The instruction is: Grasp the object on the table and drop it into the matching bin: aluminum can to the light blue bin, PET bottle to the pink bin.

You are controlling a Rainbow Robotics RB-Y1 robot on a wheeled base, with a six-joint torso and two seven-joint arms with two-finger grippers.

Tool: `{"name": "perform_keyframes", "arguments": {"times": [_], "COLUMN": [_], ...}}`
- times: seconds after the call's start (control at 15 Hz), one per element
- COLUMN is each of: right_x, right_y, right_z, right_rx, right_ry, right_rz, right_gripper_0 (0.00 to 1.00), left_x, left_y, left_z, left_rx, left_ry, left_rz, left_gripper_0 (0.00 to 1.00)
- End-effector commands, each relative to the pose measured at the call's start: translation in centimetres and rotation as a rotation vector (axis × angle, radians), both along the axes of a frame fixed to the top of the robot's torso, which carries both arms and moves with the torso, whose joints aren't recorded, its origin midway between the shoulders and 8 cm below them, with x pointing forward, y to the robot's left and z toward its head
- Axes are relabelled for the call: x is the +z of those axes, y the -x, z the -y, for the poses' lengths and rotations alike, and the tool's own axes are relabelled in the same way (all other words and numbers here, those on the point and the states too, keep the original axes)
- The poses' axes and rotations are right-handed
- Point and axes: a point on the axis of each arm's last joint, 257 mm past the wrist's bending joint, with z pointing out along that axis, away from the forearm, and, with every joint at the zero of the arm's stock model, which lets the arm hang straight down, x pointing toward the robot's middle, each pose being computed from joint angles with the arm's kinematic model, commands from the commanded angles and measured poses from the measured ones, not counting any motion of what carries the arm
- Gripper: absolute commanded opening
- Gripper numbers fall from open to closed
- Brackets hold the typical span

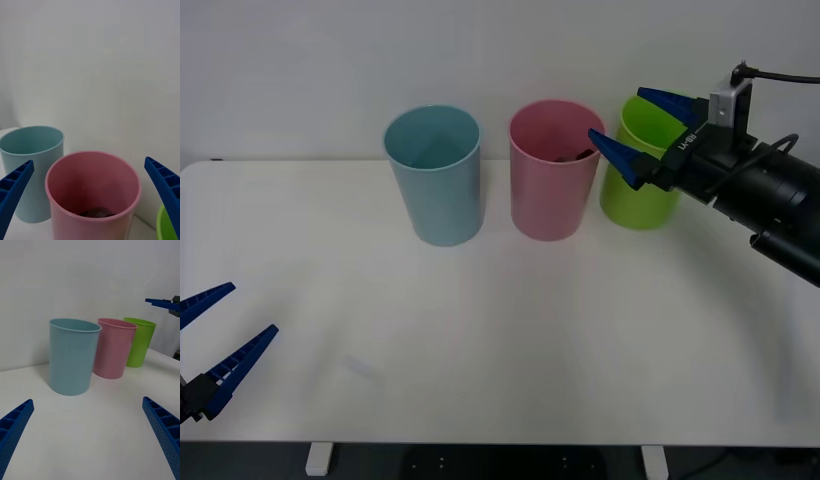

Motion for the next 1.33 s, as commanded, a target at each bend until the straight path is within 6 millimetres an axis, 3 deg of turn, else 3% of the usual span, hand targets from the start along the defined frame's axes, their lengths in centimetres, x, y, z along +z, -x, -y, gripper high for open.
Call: {"name": "perform_keyframes", "arguments": {"times": [0.07,0.4,1.0,1.33], "right_x": [-1.5,-5.2,-11.6,-13.4], "right_y": [1.7,5.0,11.0,14.5], "right_z": [1.7,5.2,9.7,11.4], "right_rx": [0.0,-0.009,-0.073,-0.104], "right_ry": [0.024,0.127,0.16,0.132], "right_rz": [-0.002,0.034,-0.072,-0.127], "right_gripper_0": [1.0,1.0,1.0,1.0], "left_x": [0.0,0.0,0.0,0.0], "left_y": [0.0,0.0,0.0,0.0], "left_z": [0.0,0.0,0.0,0.0], "left_rx": [0.0,0.0,0.0,0.0], "left_ry": [0.0,0.0,0.0,0.0], "left_rz": [0.0,0.0,0.0,0.0], "left_gripper_0": [1.0,1.0,1.0,1.0]}}
